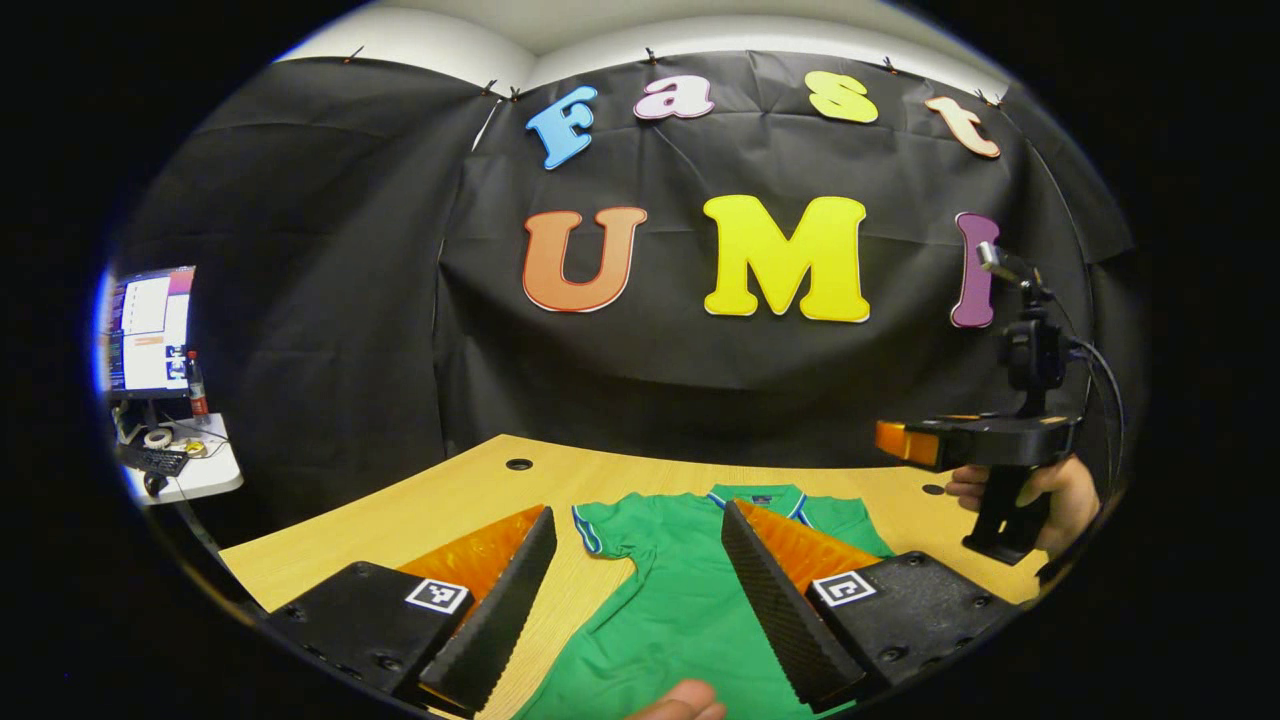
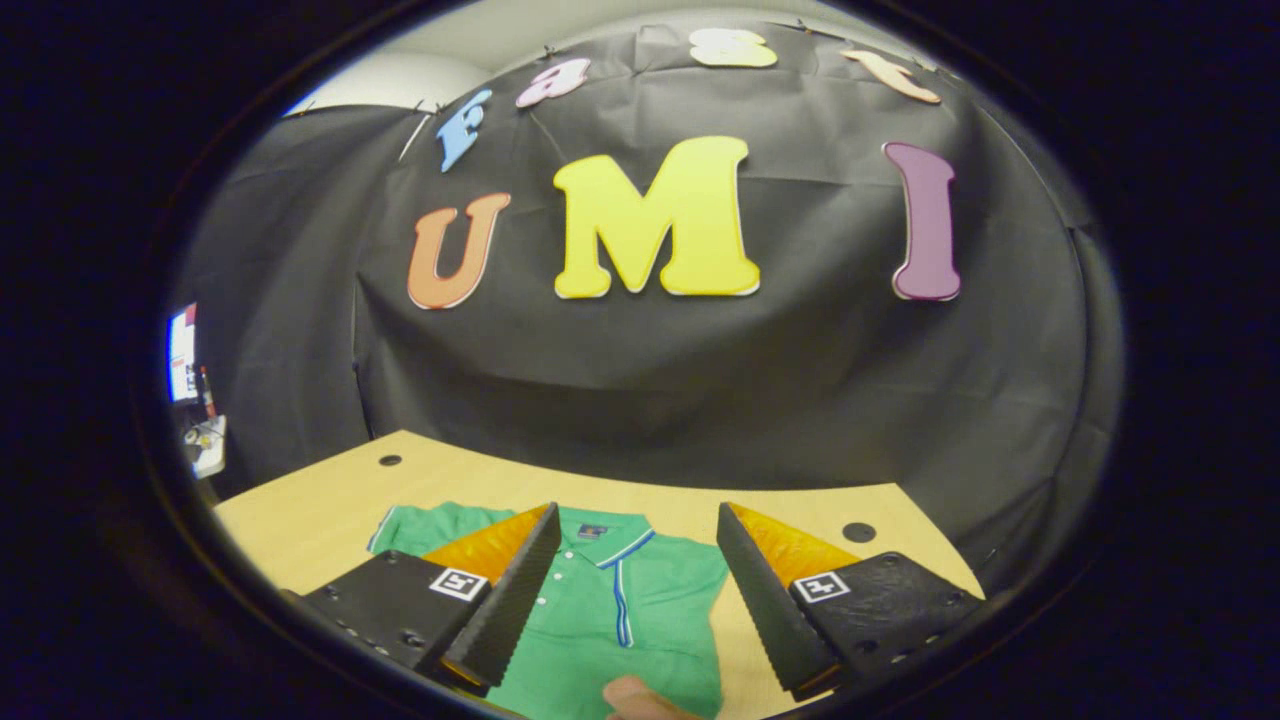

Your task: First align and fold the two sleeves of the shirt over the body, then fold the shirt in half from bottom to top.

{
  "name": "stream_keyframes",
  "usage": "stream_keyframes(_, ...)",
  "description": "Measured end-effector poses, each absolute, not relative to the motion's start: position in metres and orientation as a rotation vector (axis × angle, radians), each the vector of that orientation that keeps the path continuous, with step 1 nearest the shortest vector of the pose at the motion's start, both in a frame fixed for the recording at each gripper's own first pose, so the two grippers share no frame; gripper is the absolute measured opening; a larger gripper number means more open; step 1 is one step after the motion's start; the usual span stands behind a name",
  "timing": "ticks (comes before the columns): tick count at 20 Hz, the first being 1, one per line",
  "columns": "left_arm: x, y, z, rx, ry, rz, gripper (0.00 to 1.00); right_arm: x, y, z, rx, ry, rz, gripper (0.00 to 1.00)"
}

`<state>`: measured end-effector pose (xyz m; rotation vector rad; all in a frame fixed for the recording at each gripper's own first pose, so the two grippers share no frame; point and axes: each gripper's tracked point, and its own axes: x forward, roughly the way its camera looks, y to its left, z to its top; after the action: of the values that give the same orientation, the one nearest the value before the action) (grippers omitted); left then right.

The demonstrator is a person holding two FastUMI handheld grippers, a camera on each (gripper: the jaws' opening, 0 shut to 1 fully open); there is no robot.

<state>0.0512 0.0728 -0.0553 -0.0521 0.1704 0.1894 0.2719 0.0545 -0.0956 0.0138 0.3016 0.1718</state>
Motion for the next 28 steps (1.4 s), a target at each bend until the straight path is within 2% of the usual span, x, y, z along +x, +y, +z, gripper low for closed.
stream_keyframes(7,0.048,0.09,-0.056,-0.011,0.188,0.229,1.0,0.186,-0.004,-0.041,-0.057,0.239,0.128,0.95)
stream_keyframes(12,0.035,0.091,-0.041,0.035,0.134,0.27,1.0,0.109,-0.039,-0.027,-0.043,0.192,0.071,0.95)
stream_keyframes(16,0.02,0.078,-0.042,0.023,0.125,0.253,1.0,0.056,-0.05,-0.031,-0.078,0.159,0.087,0.95)
stream_keyframes(18,0.015,0.081,-0.038,0.016,0.105,0.281,1.0,0.04,-0.056,-0.031,-0.093,0.137,0.075,0.95)
stream_keyframes(22,0.025,0.07,-0.036,-0.024,0.162,0.242,1.0,0.016,-0.039,-0.029,-0.1,0.107,0.124,0.95)
stream_keyframes(25,0.052,0.08,0.011,0.033,0.106,0.257,1.0,0.011,-0.025,-0.03,-0.101,0.09,0.17,0.95)
stream_keyframes(28,0.097,0.089,0.02,0.021,0.156,0.254,1.0,0.01,-0.025,-0.034,-0.102,0.101,0.186,0.95)
